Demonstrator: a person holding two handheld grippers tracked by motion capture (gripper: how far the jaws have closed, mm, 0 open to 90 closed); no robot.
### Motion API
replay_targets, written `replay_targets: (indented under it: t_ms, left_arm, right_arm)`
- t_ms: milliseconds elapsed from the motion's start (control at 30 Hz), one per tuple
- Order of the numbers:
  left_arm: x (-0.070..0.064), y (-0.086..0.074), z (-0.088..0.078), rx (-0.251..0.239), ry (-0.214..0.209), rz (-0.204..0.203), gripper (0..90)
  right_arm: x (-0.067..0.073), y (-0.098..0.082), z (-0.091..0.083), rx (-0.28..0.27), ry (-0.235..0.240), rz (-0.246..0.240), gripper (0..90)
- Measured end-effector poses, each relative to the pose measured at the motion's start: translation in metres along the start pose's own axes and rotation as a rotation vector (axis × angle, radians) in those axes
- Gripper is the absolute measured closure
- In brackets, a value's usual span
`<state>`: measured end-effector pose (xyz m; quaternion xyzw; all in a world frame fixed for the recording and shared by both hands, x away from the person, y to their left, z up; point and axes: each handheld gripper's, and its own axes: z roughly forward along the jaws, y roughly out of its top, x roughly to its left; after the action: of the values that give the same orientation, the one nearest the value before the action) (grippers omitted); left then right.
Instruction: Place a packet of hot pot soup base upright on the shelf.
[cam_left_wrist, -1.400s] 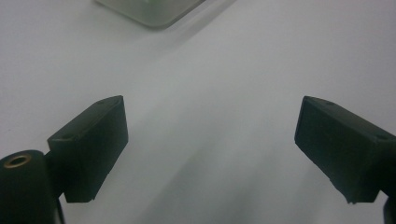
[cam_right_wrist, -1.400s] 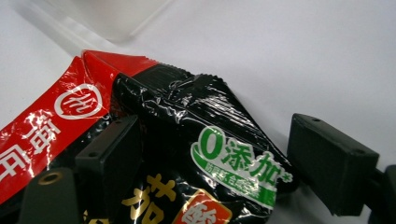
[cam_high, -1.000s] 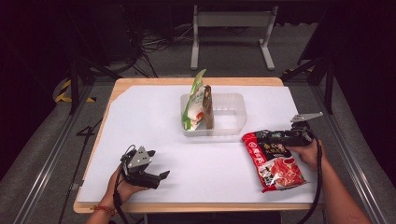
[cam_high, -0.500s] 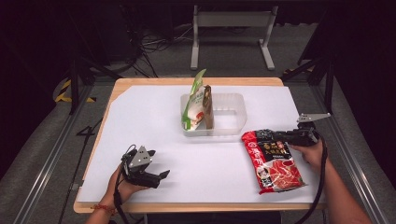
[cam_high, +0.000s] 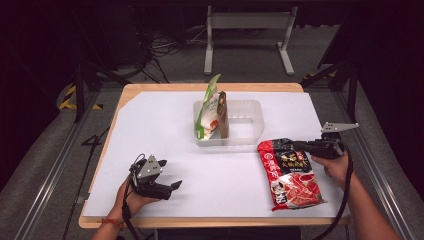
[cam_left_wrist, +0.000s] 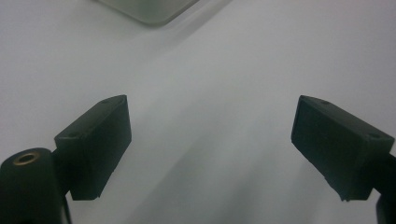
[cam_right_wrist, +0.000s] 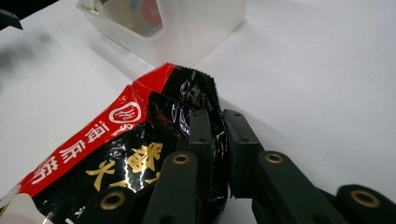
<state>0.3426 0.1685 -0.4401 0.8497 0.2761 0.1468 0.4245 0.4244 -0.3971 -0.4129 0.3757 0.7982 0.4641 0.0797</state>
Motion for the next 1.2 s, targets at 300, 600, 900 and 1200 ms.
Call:
replay_targets:
  t_ms: [300, 600, 900, 1200]
  left_arm:
    - [0.001, 0.000, -0.003, -0.011, 0.010, 0.001, 12.9]
    - [0.003, 0.000, -0.006, -0.025, 0.013, -0.008, 13.2]
    - [0.002, 0.000, -0.004, -0.012, 0.006, 0.008, 12.9]
    - [0.002, 0.000, -0.006, -0.021, 0.012, 0.007, 13.4]
  right_arm:
    - [0.019, 0.011, -0.013, -0.099, 0.014, -0.043, 85.4]
    - [0.047, 0.031, -0.030, -0.171, 0.071, -0.095, 86.2]
    - [0.079, 0.058, -0.037, -0.233, 0.070, -0.150, 86.8]
    - [0.105, 0.076, -0.029, -0.286, 0.064, -0.212, 87.5]
